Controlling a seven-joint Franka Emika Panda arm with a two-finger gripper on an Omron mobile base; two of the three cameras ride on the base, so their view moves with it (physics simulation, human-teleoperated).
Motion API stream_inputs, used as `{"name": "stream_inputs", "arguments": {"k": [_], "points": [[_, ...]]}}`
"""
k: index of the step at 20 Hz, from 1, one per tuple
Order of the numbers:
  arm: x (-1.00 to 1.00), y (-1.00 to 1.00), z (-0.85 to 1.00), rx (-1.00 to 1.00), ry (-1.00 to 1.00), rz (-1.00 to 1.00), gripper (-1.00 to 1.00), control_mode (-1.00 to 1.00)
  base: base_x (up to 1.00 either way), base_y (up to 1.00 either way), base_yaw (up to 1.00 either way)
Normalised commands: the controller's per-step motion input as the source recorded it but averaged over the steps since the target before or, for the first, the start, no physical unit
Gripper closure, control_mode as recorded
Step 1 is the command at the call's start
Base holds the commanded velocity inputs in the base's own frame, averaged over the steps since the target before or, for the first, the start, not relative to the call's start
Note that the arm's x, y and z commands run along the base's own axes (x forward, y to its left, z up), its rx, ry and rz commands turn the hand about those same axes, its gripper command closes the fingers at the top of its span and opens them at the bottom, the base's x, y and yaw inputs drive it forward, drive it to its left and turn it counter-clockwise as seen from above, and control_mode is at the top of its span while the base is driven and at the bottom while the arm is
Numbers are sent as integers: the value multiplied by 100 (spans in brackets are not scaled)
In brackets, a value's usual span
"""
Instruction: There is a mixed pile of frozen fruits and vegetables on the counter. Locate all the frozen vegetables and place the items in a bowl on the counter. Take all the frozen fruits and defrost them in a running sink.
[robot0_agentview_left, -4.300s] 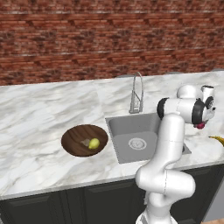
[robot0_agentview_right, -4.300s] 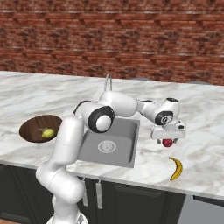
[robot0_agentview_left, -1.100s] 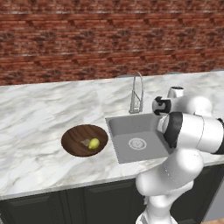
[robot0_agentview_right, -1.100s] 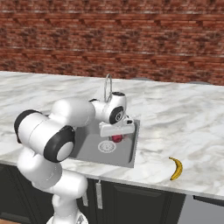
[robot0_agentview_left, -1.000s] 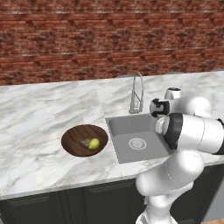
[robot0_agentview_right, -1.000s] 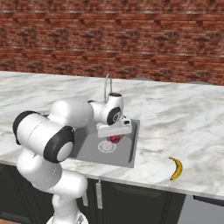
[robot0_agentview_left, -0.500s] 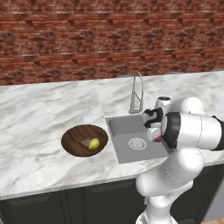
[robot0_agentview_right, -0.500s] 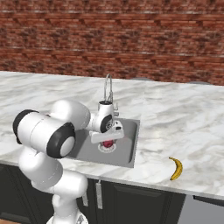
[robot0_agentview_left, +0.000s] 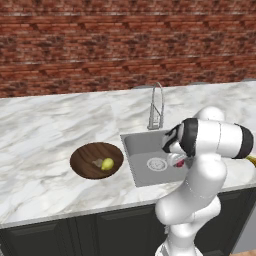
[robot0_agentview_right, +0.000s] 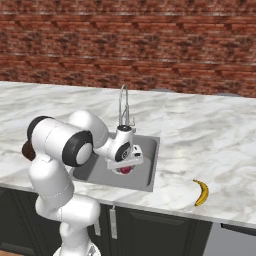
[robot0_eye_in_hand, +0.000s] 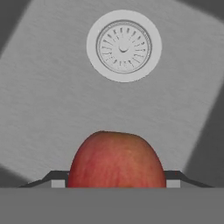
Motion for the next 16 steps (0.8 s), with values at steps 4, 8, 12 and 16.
{"name": "stream_inputs", "arguments": {"k": [4,8,12,16], "points": [[28,3,-21,-1,-7,-1,100,-100,0,0,0],[32,0,-14,-1,-7,0,100,-100,0,0,0],[22,-3,-23,0,-7,-1,100,-100,0,0,0],[22,-4,-28,0,-5,-1,100,-100,0,0,0]]}}
